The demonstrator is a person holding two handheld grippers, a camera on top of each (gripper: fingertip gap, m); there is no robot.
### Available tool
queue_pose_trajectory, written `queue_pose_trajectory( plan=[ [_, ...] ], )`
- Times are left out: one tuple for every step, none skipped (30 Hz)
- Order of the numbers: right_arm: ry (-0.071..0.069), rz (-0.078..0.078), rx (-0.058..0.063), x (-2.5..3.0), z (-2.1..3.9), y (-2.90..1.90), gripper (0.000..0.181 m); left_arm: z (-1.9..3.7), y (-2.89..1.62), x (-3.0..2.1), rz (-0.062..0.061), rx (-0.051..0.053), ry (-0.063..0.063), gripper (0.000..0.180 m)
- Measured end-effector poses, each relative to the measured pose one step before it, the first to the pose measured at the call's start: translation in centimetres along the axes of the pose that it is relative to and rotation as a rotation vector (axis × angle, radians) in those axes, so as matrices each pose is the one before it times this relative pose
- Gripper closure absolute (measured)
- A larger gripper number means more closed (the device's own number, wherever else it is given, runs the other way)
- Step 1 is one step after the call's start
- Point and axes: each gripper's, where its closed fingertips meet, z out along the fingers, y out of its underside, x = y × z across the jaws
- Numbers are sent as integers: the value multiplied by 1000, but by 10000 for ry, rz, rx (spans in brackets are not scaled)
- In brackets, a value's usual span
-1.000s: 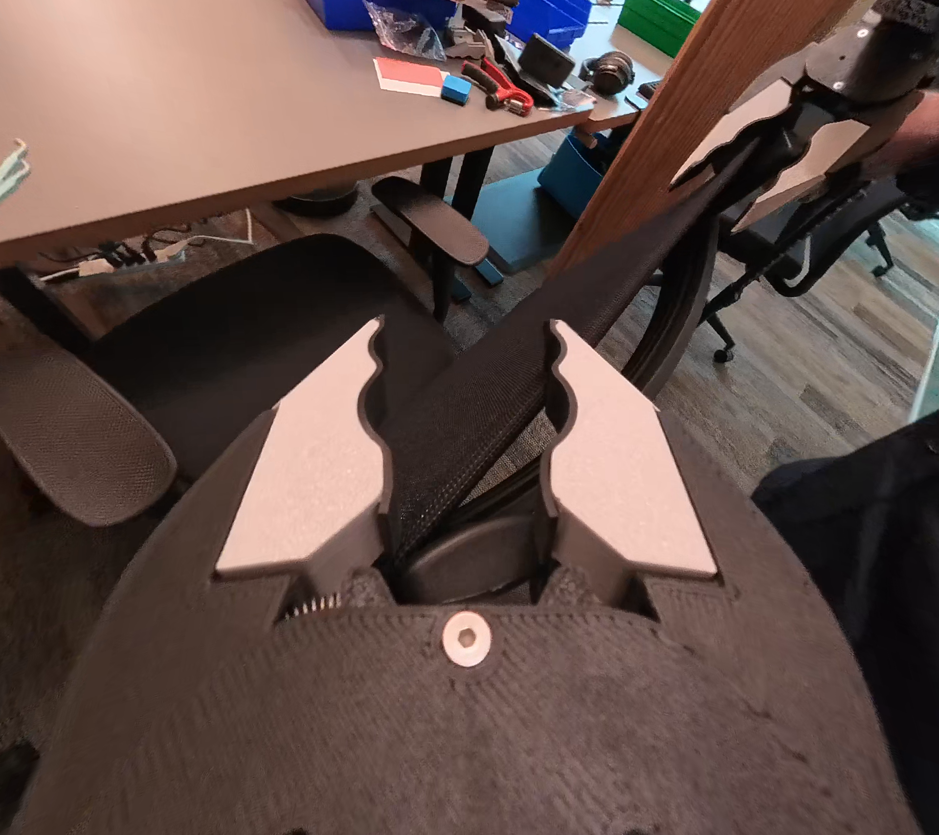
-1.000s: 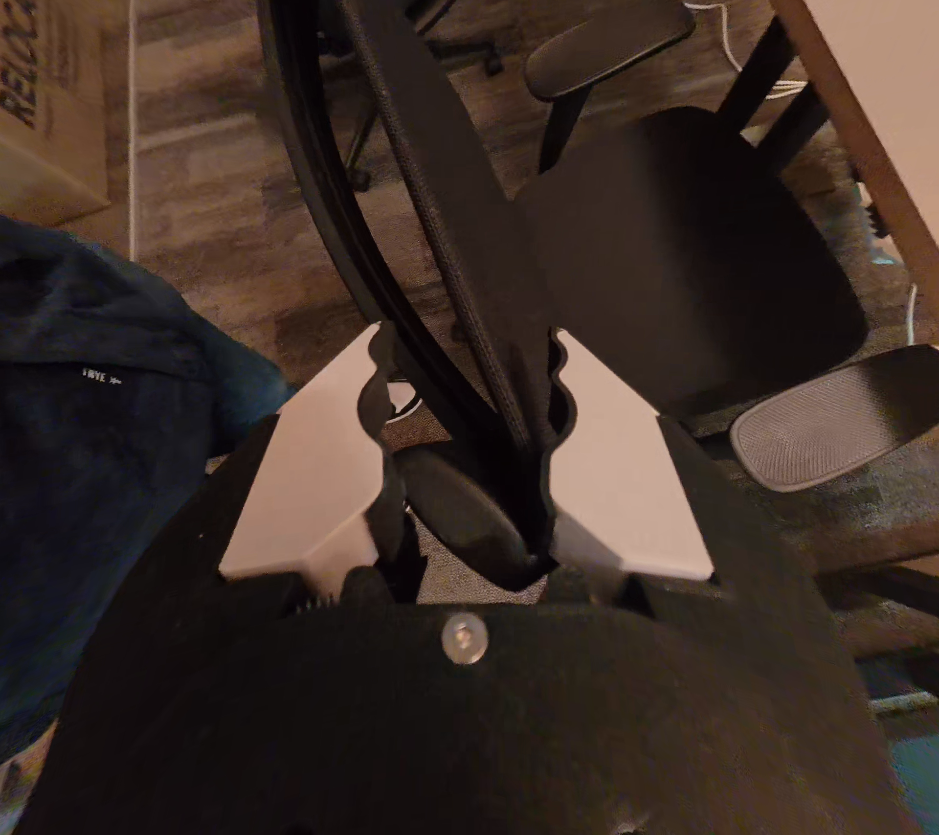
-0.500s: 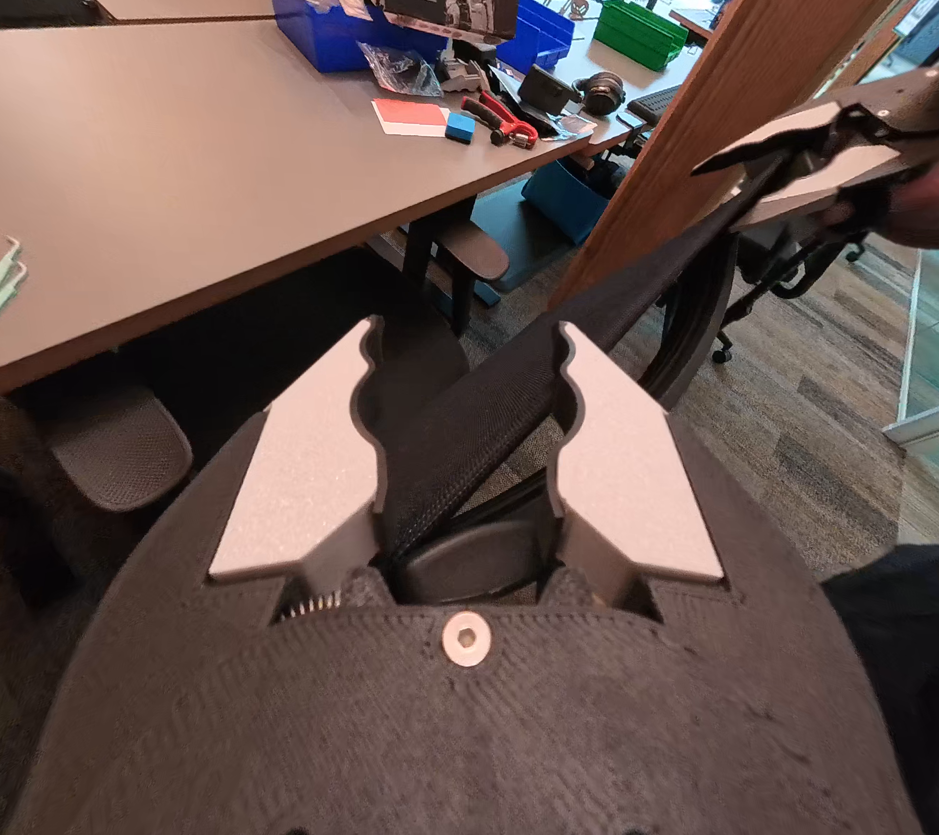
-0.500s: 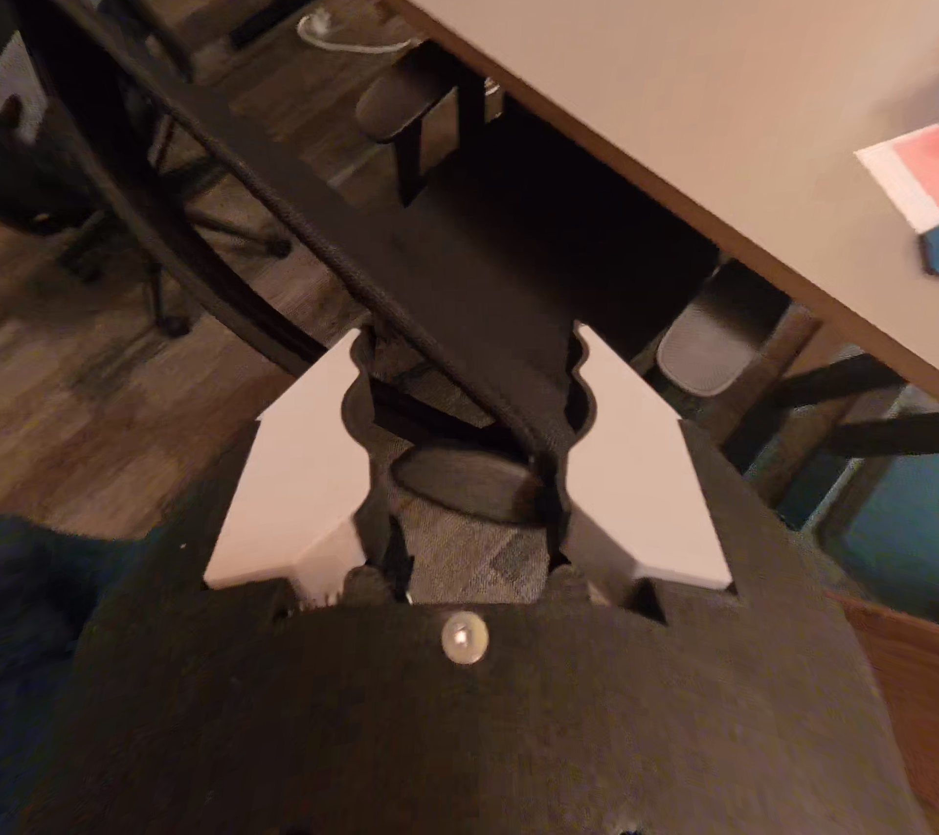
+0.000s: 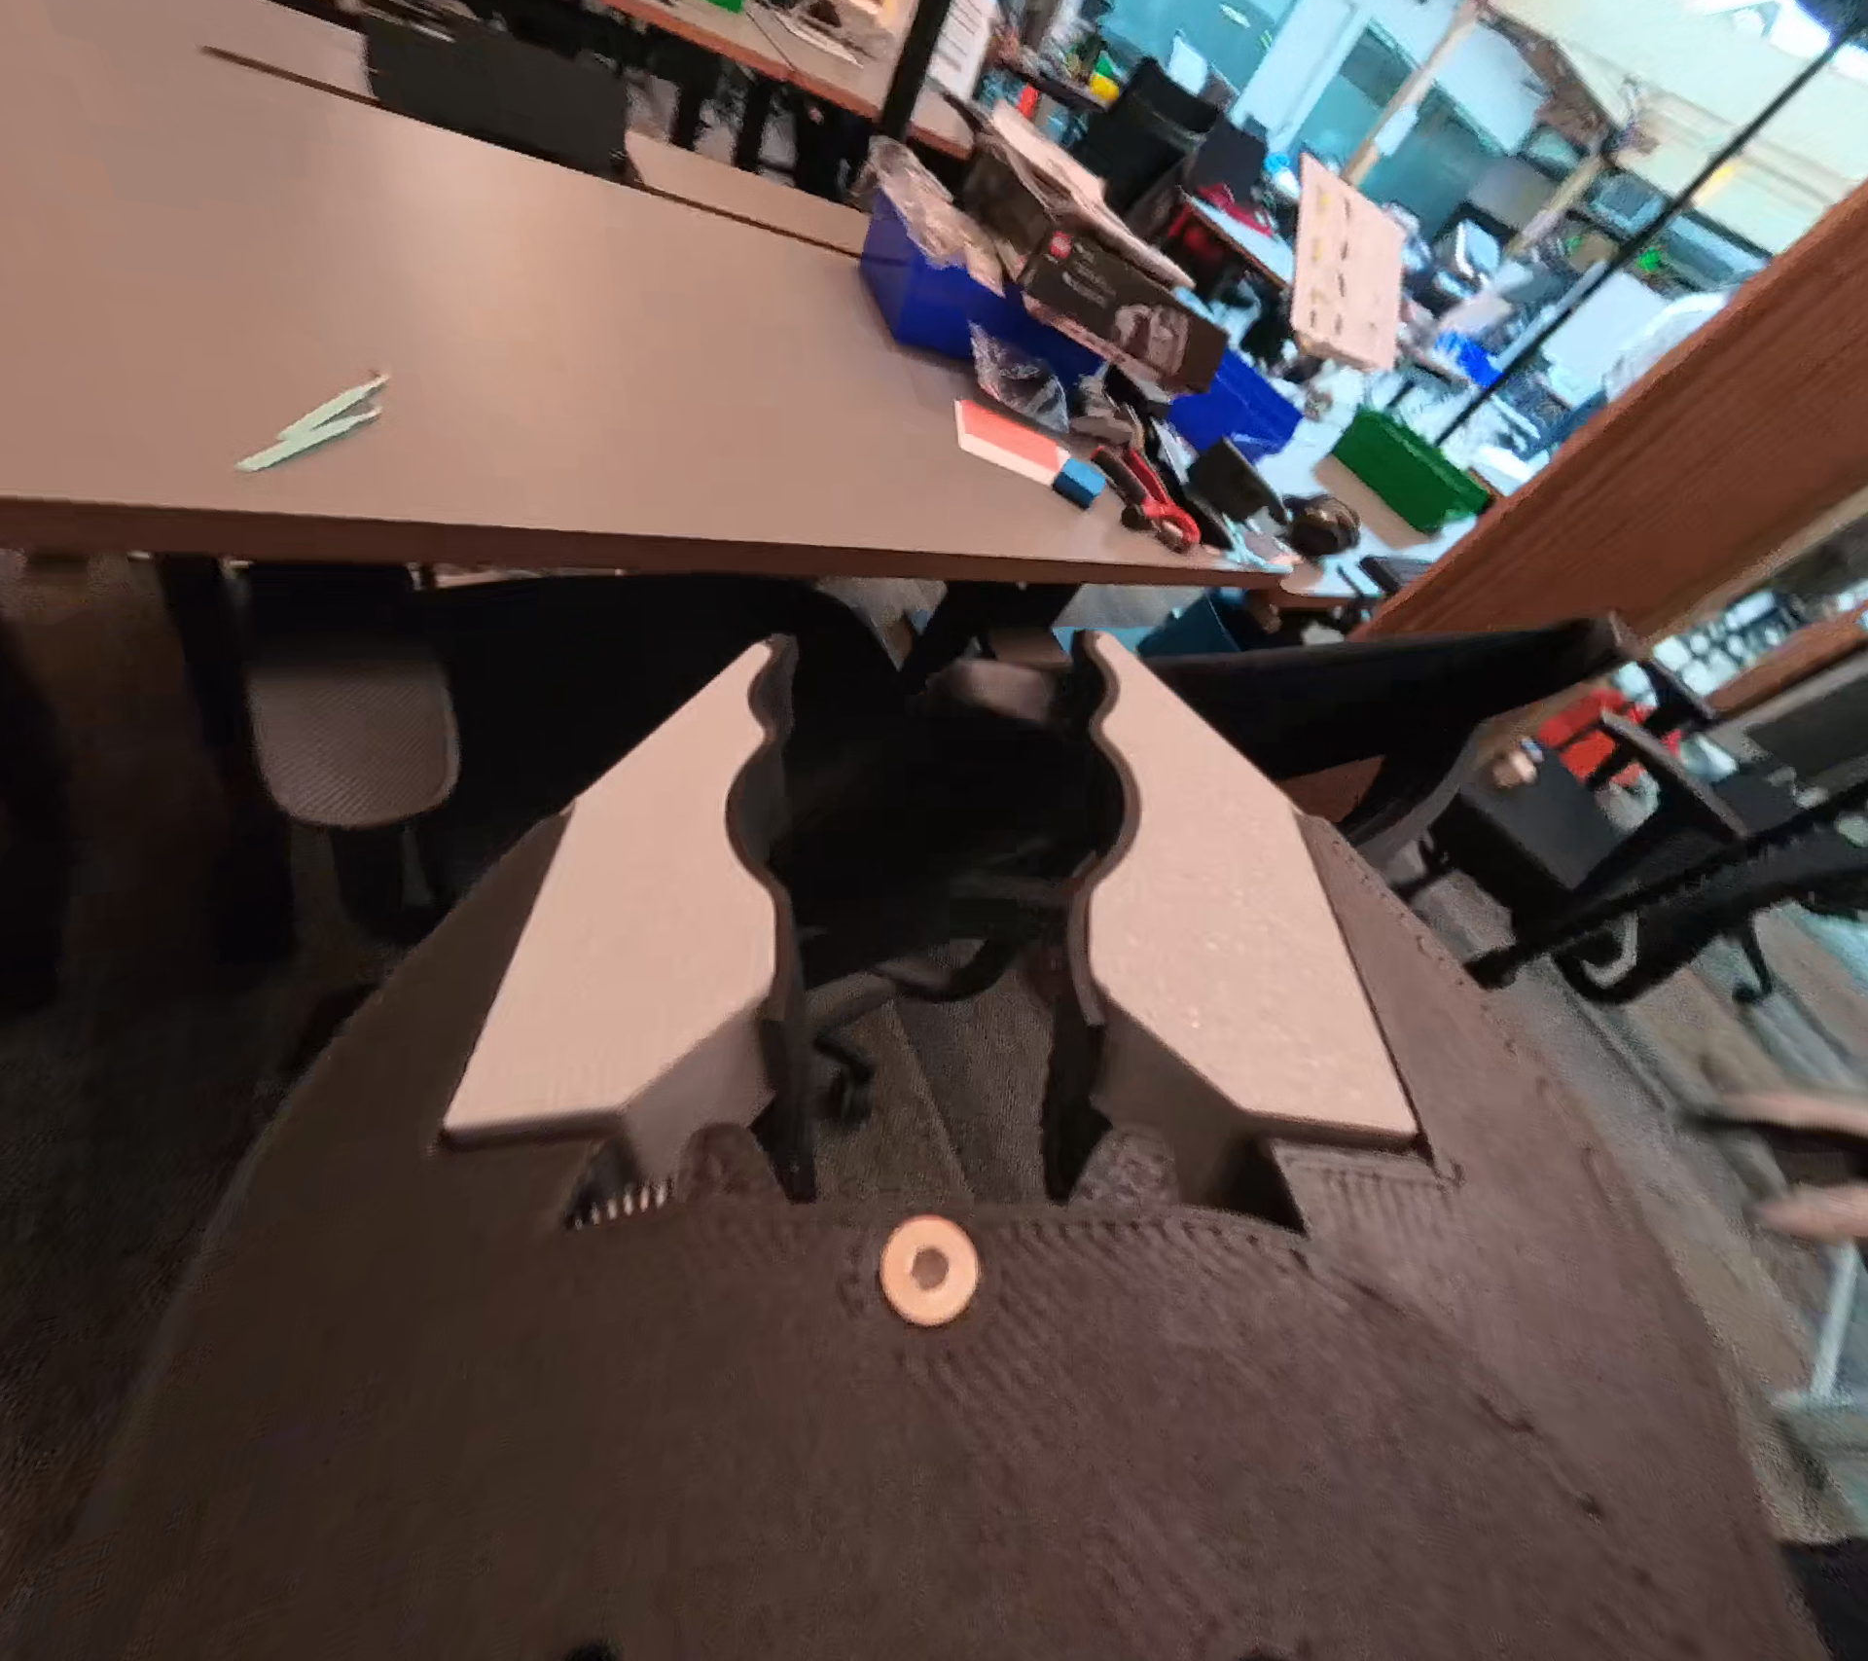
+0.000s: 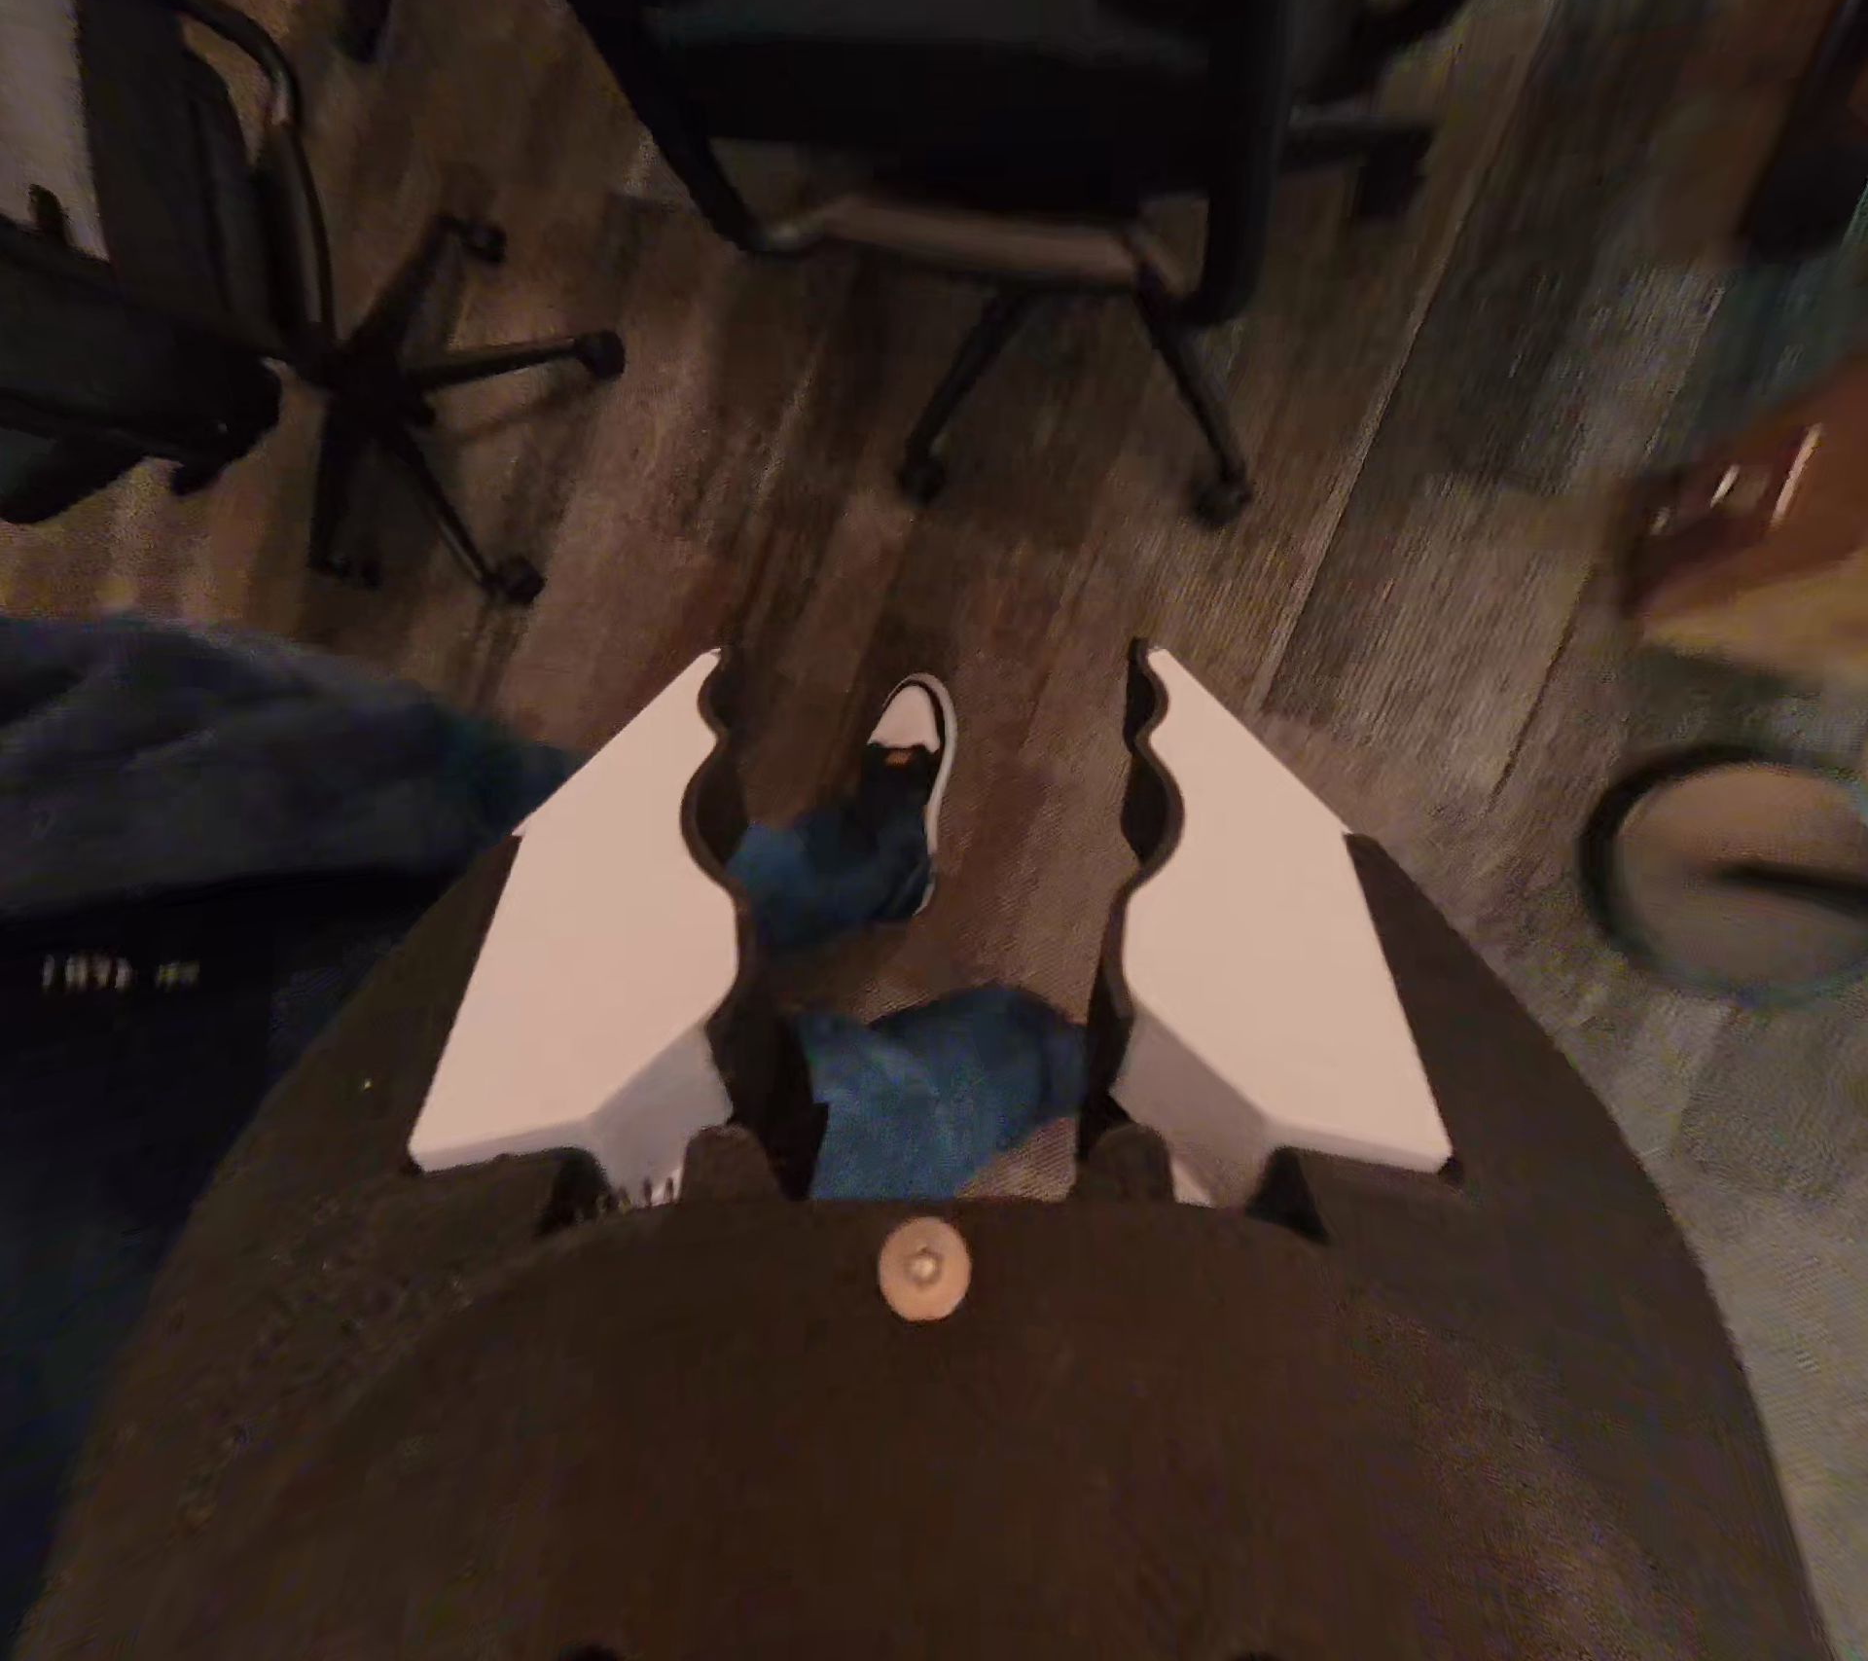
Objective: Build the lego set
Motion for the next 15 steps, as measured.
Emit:
queue_pose_trajectory(
  plan=[
    [-92,674,117,285,-1187,2546,106,-603,209,86,-315,223,-124,127],
    [-76,705,253,508,-1329,2158,108,-416,228,162,-330,144,-174,127],
    [-3,611,235,806,-1428,2005,110,-399,132,430,-111,156,-149,134],
    [48,459,100,1064,-1398,2046,112,-406,254,408,87,90,-306,136],
    [51,343,-14,1243,-1299,2106,113,-512,326,323,79,82,-425,138],
    [66,293,-87,1449,-1229,2128,114,-667,475,137,-13,56,-537,142],
    [54,309,-104,1607,-1176,2015,116,-736,937,25,0,-100,-577,144],
    [15,327,-28,1671,-1194,1705,116,-780,1332,176,40,-187,-464,145],
    [12,314,44,1771,-1261,1385,117,-745,1935,220,40,-397,-455,145],
    [45,290,34,1878,-1368,1144,117,-620,2481,356,112,-557,-455,146],
    [166,125,-40,2029,-1494,967,118,-363,2795,761,65,-585,-312,147],
    [302,-84,-69,2127,-1569,838,117,-25,3257,1134,132,-806,-200,148],
    [315,-85,19,2105,-1609,665,117,348,3601,1345,394,-982,-251,149],
    [258,129,182,2059,-1586,434,118,768,3492,2102,374,-946,32,150],
    [178,405,363,2017,-1545,137,118,1193,3365,2778,281,-1015,328,151]
  ],
)
